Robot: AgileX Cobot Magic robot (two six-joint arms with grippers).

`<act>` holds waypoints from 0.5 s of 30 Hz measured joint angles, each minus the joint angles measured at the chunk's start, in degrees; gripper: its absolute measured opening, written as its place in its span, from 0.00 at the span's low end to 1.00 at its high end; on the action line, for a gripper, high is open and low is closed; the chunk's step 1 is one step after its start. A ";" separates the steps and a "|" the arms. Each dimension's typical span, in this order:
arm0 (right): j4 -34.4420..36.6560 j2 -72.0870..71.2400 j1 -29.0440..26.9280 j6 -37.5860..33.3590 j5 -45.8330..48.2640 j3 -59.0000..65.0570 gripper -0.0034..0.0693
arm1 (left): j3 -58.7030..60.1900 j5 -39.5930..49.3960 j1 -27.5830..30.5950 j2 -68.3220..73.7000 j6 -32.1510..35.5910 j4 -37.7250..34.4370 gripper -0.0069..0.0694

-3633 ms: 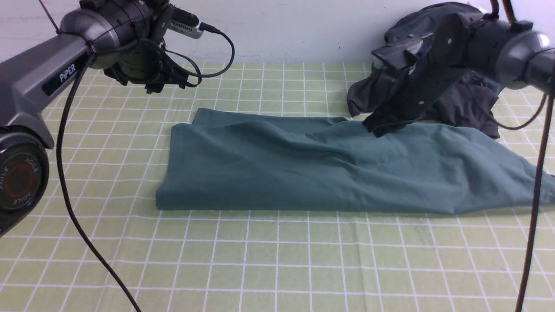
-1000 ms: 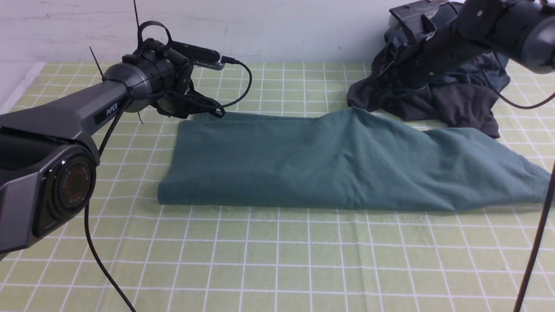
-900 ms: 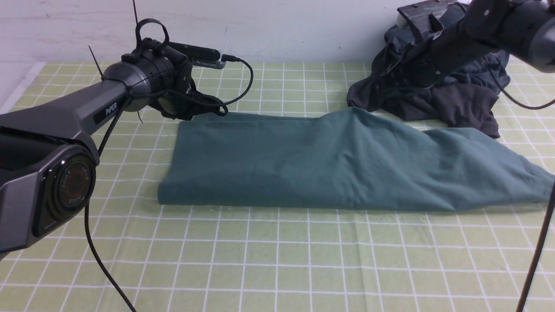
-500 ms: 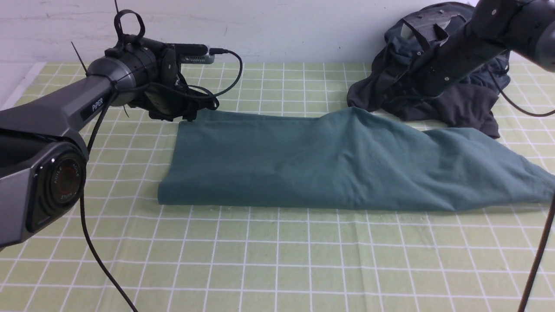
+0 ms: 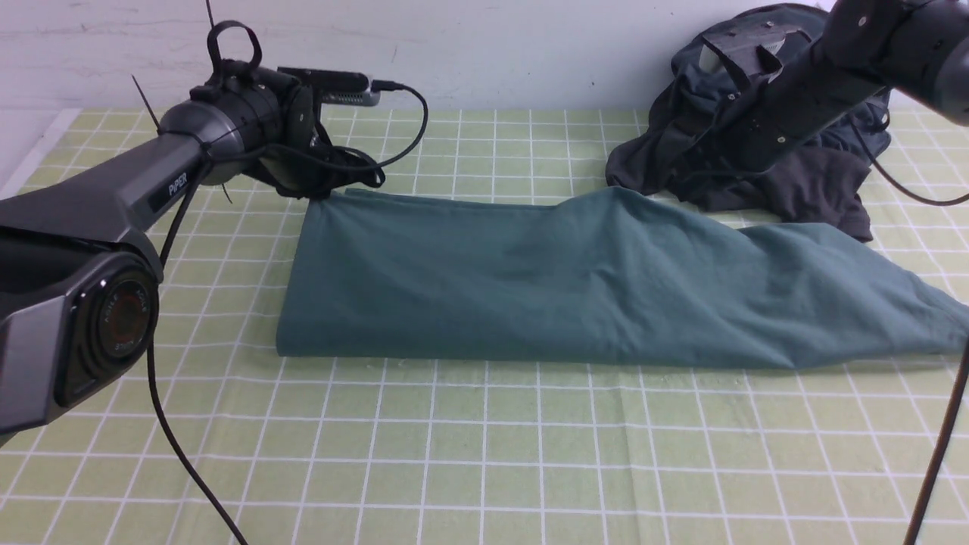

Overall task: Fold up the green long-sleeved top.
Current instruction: Use both arms to drag the lower edge of the fabric forward and fold it over the upper edge

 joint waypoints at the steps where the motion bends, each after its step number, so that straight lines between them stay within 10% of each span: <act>1: 0.00 0.00 0.00 0.00 -0.16 0.00 0.18 | -0.52 -0.13 -0.06 -0.43 0.00 0.83 0.09; 9: -0.26 0.43 0.00 -0.04 -4.21 0.00 0.18 | -1.52 -3.22 0.14 1.37 -0.77 2.23 0.10; 15: -5.34 0.41 0.00 2.46 -2.50 0.00 0.18 | -1.83 1.27 0.86 3.31 -0.61 2.53 0.32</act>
